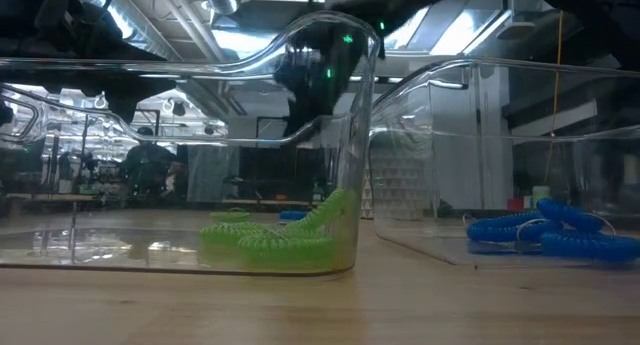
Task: Sort spring keychains
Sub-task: Put the blue spring keychain into the right transparent bin
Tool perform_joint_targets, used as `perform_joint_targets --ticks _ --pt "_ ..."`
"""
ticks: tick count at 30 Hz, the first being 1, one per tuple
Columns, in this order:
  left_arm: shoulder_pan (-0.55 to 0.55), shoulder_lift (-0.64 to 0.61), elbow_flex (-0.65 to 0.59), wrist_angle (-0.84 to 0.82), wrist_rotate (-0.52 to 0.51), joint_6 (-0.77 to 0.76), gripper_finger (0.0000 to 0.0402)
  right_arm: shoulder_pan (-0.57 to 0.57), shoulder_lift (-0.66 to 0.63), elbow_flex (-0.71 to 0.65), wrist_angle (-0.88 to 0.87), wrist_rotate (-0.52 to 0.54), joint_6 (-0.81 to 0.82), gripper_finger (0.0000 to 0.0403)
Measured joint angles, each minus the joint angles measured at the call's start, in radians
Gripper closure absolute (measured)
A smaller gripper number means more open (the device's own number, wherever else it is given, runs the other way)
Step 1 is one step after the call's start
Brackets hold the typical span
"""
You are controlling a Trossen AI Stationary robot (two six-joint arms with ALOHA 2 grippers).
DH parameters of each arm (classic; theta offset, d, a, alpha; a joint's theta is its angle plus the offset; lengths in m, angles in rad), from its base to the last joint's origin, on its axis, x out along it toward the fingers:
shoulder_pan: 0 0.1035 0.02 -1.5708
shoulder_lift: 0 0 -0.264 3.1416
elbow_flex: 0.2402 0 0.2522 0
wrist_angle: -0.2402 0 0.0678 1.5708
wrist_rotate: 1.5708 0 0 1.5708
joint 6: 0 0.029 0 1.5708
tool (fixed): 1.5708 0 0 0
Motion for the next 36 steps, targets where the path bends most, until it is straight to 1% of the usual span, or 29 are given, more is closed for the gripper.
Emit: perform_joint_targets --ticks 6,12,20,26,36 --pt "0.000 0.000 0.000 0.000 0.000 0.000 0.0224 -0.015 0.002 -0.152 0.179 -0.001 0.004 0.0224" --pt "0.000 0.000 0.000 0.000 0.000 0.000 0.0224 -0.030 0.001 -0.236 0.300 -0.001 0.008 0.0224" --pt "0.000 0.000 0.000 0.000 0.000 0.000 0.0224 -0.058 0.001 -0.242 0.312 -0.003 0.013 0.0224" --pt "0.000 0.000 0.000 0.000 0.000 0.000 0.0224 -0.068 0.023 -0.241 0.311 -0.067 0.041 0.0224" --pt "0.000 0.000 0.000 0.001 0.001 0.000 0.0224 -0.065 0.077 -0.241 0.304 -0.070 0.041 0.0224"
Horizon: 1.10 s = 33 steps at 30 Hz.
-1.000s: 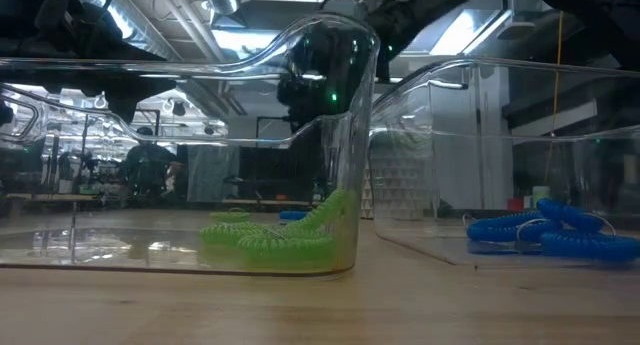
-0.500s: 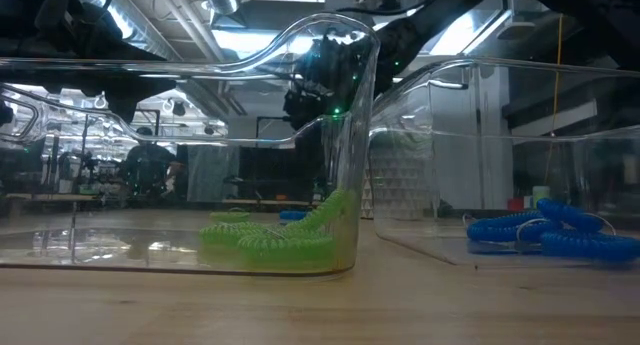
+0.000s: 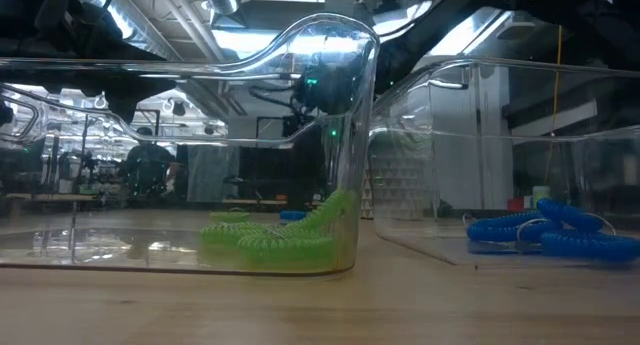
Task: Sort spring keychains
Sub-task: Put the blue spring keychain into the right transparent bin
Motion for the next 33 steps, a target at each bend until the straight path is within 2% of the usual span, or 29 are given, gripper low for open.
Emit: perform_joint_targets --ticks 13,26,33 --pt "0.000 0.001 0.000 -0.002 -0.001 0.000 0.0224 0.003 0.040 0.000 -0.001 0.016 -0.016 0.0231" --pt "0.000 0.001 0.000 -0.001 -0.001 0.000 0.0224 0.018 0.039 0.005 -0.079 0.000 -0.189 0.0326" --pt "0.000 0.001 0.000 -0.001 -0.001 0.000 0.0224 0.041 0.037 0.011 -0.114 -0.038 -0.203 0.0385"
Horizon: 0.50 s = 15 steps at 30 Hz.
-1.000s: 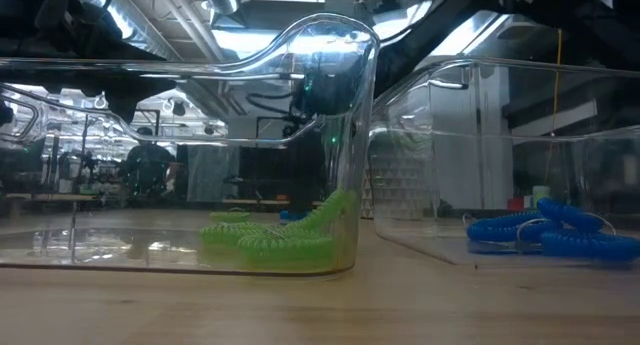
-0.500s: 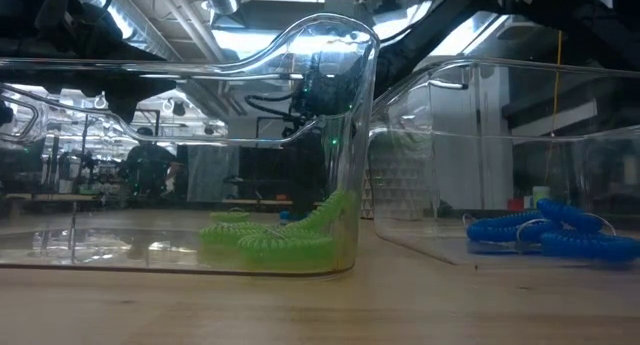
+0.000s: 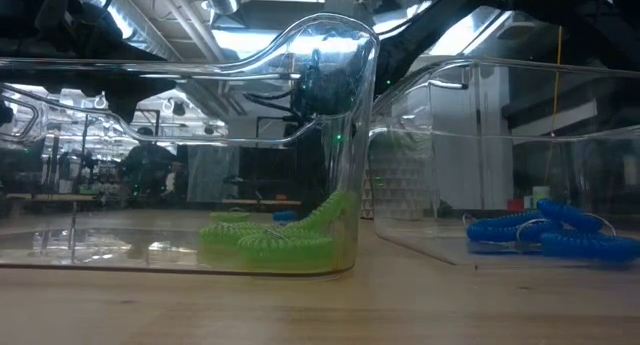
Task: Sort spring keychains
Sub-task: Put the blue spring keychain into the right transparent bin
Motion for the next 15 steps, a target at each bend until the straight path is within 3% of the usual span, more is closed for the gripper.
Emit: perform_joint_targets --ticks 15 --pt "0.000 0.000 0.000 0.000 0.000 0.000 0.0224 0.007 0.007 0.328 -0.229 -0.094 0.069 0.0394"
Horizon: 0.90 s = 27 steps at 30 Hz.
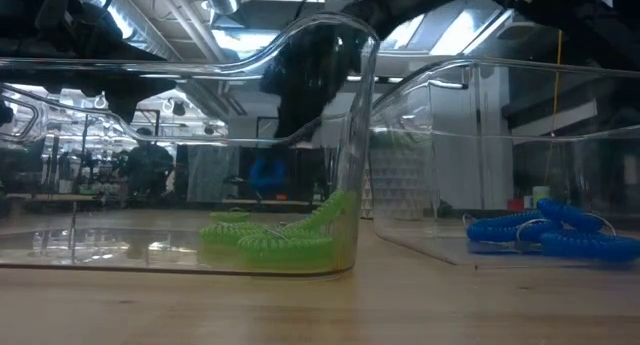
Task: Sort spring keychains
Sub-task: Put the blue spring keychain into the right transparent bin
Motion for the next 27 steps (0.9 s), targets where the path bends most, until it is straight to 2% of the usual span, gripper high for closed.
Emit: perform_joint_targets --ticks 15,21,27 --pt "0.000 0.000 0.000 0.000 0.000 0.000 0.0224 -0.001 -0.002 0.496 -0.428 0.000 0.048 0.0394" --pt "0.000 0.000 0.000 0.000 0.000 0.000 0.0224 -0.001 -0.057 0.486 -0.496 -0.025 0.080 0.0394" --pt "0.000 0.000 0.000 0.000 0.000 0.000 0.0224 0.001 -0.071 0.486 -0.574 -0.177 0.107 0.0394"
